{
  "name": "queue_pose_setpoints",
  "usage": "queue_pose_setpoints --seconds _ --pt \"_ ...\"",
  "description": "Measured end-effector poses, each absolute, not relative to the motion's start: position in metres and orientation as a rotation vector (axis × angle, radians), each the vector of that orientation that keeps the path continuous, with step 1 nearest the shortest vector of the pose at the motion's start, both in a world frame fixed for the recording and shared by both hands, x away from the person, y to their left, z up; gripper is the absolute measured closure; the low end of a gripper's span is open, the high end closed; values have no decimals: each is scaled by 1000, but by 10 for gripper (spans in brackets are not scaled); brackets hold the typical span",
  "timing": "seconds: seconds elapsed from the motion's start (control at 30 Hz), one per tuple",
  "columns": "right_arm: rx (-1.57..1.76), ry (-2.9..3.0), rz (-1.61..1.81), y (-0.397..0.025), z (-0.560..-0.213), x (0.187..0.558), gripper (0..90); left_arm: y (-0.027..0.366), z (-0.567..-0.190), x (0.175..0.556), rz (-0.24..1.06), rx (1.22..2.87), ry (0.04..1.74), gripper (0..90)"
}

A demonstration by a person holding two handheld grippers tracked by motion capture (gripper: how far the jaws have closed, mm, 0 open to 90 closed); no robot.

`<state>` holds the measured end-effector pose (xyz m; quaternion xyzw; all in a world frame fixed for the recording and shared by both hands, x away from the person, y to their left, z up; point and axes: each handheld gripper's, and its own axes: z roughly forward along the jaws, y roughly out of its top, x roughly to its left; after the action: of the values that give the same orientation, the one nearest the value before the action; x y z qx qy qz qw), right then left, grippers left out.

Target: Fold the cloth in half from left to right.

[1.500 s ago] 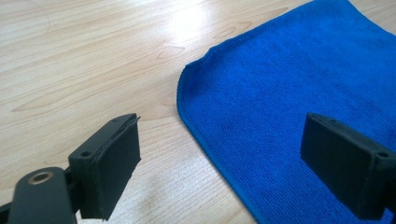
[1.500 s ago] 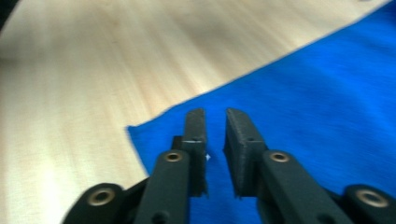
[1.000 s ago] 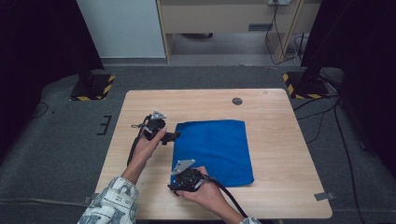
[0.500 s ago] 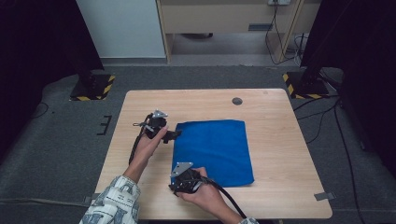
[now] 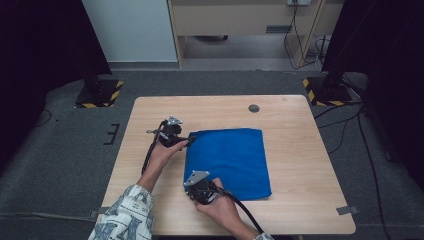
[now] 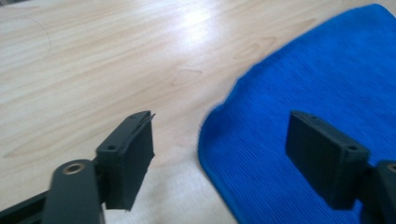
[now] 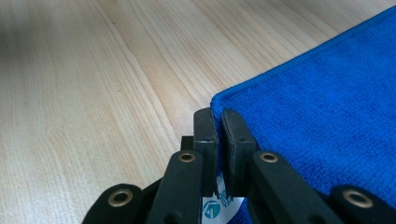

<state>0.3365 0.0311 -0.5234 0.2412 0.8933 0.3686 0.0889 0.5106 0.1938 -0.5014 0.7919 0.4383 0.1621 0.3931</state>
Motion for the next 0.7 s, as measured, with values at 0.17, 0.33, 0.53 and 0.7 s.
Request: queue_pose_setpoints --seconds 0.17,0.33,0.53,0.7 --pt "717 2660 1109 32 -524 335 860 194 -509 520 451 1997 1104 293" --pt "722 2662 1115 31 -524 337 858 193 -519 525 465 2016 1095 313" --pt "719 2657 1120 31 -524 336 861 188 -526 529 460 2048 1072 406" --pt "716 2652 1129 30 -522 336 862 183 -524 531 439 2078 1050 567"
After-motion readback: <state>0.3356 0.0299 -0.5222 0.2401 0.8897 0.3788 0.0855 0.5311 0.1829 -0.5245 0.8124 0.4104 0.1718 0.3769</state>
